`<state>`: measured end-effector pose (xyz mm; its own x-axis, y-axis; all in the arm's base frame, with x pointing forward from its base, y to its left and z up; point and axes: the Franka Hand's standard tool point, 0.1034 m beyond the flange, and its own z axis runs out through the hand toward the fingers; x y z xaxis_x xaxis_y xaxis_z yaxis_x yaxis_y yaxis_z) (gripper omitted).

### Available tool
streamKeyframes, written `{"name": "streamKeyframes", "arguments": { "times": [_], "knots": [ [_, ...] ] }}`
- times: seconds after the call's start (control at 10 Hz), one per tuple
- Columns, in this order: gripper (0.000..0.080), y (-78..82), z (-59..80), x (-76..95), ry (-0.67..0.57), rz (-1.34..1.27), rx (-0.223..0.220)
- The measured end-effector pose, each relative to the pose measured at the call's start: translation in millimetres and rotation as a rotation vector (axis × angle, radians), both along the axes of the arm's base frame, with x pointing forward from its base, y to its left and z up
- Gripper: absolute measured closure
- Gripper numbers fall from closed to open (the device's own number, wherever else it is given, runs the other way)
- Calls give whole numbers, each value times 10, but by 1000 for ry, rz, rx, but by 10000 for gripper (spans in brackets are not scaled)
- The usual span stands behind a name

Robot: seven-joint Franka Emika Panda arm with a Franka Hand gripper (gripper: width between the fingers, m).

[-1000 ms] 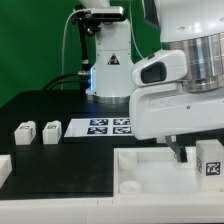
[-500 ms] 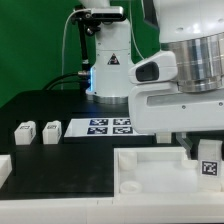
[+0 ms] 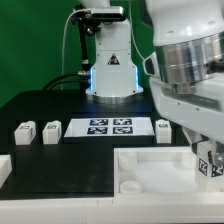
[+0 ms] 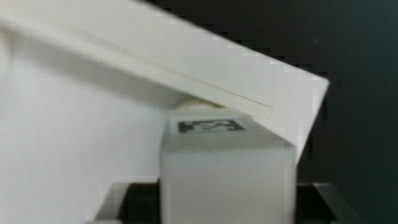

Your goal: Assemble one leg

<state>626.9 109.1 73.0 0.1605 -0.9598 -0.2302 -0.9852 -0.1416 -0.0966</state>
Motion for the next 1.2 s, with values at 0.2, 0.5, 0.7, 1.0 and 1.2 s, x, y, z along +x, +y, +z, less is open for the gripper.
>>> {"name": "streamKeyframes", "arguments": {
  "times": [0.2,0.5,0.7,1.0,1.2],
  "knots": [
    [496,-1,-3,5,44,-217,54],
    [421,10,-10,-2,31,-162,51],
    [179,30,-16,-14,-24,84,5],
    [159,21,-21,-16,-100,406,-27],
    [150,12,-23,-17,-157,652,-50]
  ]
}}
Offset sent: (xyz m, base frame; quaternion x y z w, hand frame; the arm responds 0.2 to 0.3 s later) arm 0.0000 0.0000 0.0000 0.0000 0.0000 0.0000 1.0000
